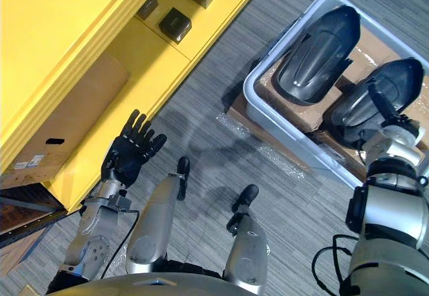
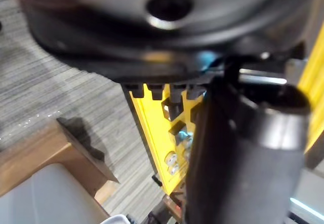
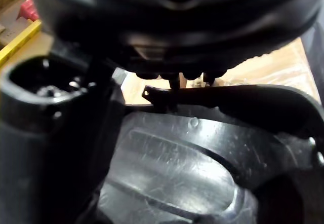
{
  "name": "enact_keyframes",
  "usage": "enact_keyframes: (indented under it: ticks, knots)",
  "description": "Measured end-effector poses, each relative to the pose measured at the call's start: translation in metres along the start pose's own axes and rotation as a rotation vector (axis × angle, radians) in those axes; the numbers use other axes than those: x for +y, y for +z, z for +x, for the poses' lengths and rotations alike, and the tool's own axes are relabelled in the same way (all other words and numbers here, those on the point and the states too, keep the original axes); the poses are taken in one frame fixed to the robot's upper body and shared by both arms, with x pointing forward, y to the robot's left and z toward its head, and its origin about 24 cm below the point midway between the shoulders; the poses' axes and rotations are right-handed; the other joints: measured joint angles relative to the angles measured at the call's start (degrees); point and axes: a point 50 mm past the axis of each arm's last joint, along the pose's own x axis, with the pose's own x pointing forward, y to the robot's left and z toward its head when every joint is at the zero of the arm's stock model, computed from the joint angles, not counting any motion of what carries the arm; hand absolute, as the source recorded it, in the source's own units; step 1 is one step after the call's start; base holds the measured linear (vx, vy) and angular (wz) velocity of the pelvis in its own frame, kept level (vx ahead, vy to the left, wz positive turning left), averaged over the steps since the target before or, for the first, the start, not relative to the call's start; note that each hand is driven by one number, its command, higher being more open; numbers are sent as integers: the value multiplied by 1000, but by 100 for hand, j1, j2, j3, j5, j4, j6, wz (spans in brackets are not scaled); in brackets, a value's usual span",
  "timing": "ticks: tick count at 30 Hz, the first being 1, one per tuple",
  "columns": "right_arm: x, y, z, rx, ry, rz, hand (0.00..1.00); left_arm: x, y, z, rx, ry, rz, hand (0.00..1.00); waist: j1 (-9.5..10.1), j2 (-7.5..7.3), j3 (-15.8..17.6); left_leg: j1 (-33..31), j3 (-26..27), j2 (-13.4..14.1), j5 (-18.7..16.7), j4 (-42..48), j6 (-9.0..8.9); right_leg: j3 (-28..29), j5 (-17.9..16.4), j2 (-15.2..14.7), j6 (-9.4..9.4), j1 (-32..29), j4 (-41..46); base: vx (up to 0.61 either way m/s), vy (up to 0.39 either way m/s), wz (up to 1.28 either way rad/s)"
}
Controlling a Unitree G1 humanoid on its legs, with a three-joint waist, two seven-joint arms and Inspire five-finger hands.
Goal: Walk over and take three plastic housings, then place them on the shelf
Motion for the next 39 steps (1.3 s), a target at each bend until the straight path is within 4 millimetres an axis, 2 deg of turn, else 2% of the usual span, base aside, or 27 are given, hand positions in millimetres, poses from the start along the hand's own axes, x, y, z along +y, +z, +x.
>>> enact_keyframes:
  ticks: [1, 2, 7, 12, 14, 17, 21, 27, 34, 37, 39]
  knots:
    - [-2, 4, 0, -4, -5, 4, 100, 0, -2, 0, 6, 0, -3, 100, 22, 37, 29, -29, 0, 1, 0, 0, 1, 7, -2, -6, -2, -39, 32, -67, 24, -2]
    - [-3, 8, 0, -2, -15, 8, 0, 0, -6, 0, 22, 3, -3, 100, 47, 60, 39, -80, 0, 0, 3, -1, 4, 13, -12, -22, -13, -114, 83, -79, 25, -3]
    - [-9, 17, -1, 29, -81, 17, 0, -4, -21, -3, 75, 17, -47, 100, 173, 86, 51, -212, 1, -37, 29, -16, -7, 10, -13, -74, -12, -278, 158, -52, 17, 2]
    - [-41, 29, 2, 29, -196, -6, 0, -6, -22, -3, 51, 29, -60, 100, 157, 212, 111, -256, 27, -105, 35, -19, 2, 15, -11, -163, -8, -334, 178, -23, 29, 1]
    - [-45, 30, 3, 34, -209, -12, 0, -6, -21, -3, 39, 33, -69, 100, 128, 234, 116, -249, 30, -98, 37, -30, 4, 14, -11, -157, -6, -339, 177, -9, -7, -2]
    - [-47, 19, 4, 86, -198, -37, 0, -8, -21, -2, 28, 31, -80, 100, 121, 238, 113, -193, 51, -72, 82, -94, 31, 25, -12, -140, -6, -333, 178, -9, -17, -3]
    - [-47, 6, 6, 148, -163, -45, 0, -9, -21, -2, 26, 38, -107, 100, 116, 247, 107, -169, 49, -28, 114, -97, 8, 30, -24, -90, -26, -332, 178, -1, -38, -3]
    - [-41, 0, 6, 172, -114, -38, 0, -8, -22, -3, 27, 43, -106, 100, 103, 248, 107, -84, 65, 34, 125, -116, -11, 53, -92, -60, -84, -308, 286, -31, -26, -2]
    - [-34, -9, 8, 138, -48, -66, 0, -4, -16, -5, 5, 55, -101, 100, -20, 233, 103, 68, 75, 28, 238, -314, -25, 47, -111, -57, -108, -217, 259, -55, -13, 2]
    - [-28, -16, 8, 123, -29, -80, 0, 1, -12, -5, -11, 73, -92, 100, -41, 172, 105, 168, 94, 34, 307, -430, -46, 59, -99, -51, -97, -180, 250, -24, -13, -1]
    - [-22, -22, 7, 120, -12, -86, 0, 4, -7, -5, -21, 70, -77, 100, -58, 79, 100, 232, 101, 46, 354, -515, -68, 63, -96, -31, -101, -151, 222, -12, -15, 0]
